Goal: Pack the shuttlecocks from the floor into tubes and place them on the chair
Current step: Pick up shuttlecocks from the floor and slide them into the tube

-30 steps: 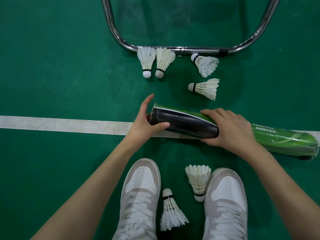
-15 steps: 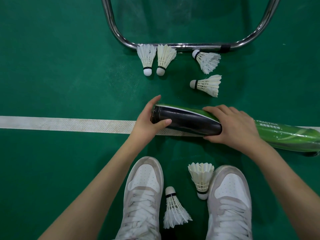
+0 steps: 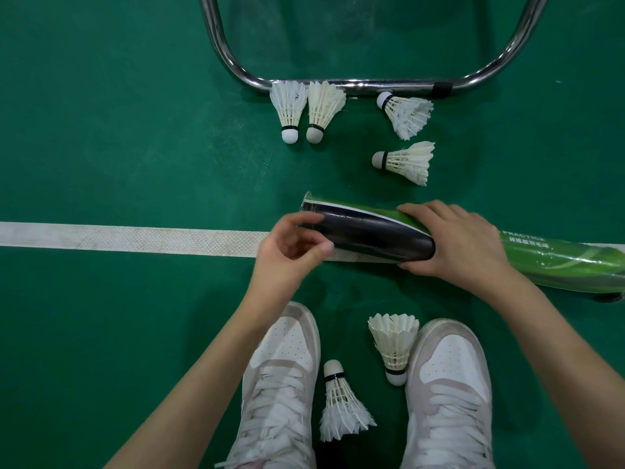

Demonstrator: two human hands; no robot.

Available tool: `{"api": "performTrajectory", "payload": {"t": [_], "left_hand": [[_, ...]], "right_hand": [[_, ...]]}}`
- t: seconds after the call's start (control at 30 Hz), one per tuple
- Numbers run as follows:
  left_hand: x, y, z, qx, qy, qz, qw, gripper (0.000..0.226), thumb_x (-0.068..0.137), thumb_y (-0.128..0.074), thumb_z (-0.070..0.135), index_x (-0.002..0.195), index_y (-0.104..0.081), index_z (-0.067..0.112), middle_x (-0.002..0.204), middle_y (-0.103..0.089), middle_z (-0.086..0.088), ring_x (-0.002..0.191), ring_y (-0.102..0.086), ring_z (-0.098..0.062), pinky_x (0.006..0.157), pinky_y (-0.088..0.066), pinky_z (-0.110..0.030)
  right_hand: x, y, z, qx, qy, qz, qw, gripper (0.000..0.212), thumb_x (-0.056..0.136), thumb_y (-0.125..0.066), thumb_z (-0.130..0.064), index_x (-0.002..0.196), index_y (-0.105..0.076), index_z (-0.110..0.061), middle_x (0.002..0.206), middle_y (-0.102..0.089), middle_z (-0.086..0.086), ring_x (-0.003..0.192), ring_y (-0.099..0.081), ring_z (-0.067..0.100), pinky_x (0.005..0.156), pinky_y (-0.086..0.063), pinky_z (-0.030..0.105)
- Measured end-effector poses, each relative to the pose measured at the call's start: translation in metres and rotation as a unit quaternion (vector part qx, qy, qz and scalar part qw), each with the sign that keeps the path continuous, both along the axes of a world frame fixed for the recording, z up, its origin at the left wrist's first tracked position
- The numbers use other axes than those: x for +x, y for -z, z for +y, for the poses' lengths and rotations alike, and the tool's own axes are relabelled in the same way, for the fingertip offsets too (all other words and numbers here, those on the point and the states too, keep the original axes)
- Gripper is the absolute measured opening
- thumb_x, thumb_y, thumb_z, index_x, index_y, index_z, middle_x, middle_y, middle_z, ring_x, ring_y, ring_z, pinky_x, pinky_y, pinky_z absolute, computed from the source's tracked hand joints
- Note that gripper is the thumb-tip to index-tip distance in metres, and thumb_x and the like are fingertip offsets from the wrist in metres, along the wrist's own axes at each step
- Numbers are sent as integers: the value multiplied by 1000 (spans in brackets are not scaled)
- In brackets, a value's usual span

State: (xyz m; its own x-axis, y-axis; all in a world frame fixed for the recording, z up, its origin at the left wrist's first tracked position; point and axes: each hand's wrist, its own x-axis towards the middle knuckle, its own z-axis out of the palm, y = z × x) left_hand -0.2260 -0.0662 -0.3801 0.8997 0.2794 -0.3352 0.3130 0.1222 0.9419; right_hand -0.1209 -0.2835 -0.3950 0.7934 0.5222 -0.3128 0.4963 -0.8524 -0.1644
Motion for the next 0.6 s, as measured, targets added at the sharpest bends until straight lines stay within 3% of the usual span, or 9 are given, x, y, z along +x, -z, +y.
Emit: {"api": "performTrajectory", "payload": {"t": [0.2,0.37,0.6], "left_hand": [[-15,9,-25,4,191,55,980,35,81,-71,3,106,-61,27,86,-74,5,85,-68,-8,84,-52,-21],[-19,15,-35,50,247,73,965,39,78,-76,10,101,-61,38,86,-74,12,91,-67,-5,96,-47,-31],[-22,15,-40,52,318,96,942,40,74,-79,14,99,-61,39,81,-72,14,91,-66,0,96,-40,-13]], "right_hand": [[0,1,-2,3,1,-4,1000,81,60,-70,-58,132,-39,-36,119,-53,-6,107,-51,21,79,-40,34],[0,2,-2,1,-2,-6,1000,82,60,-70,-58,132,-38,-36,120,-53,-6,107,-51,21,80,-40,35],[0,3,-2,0,-1,-7,1000,82,60,-69,-59,132,-38,-36,119,-52,-6,106,-51,21,80,-40,35]]}}
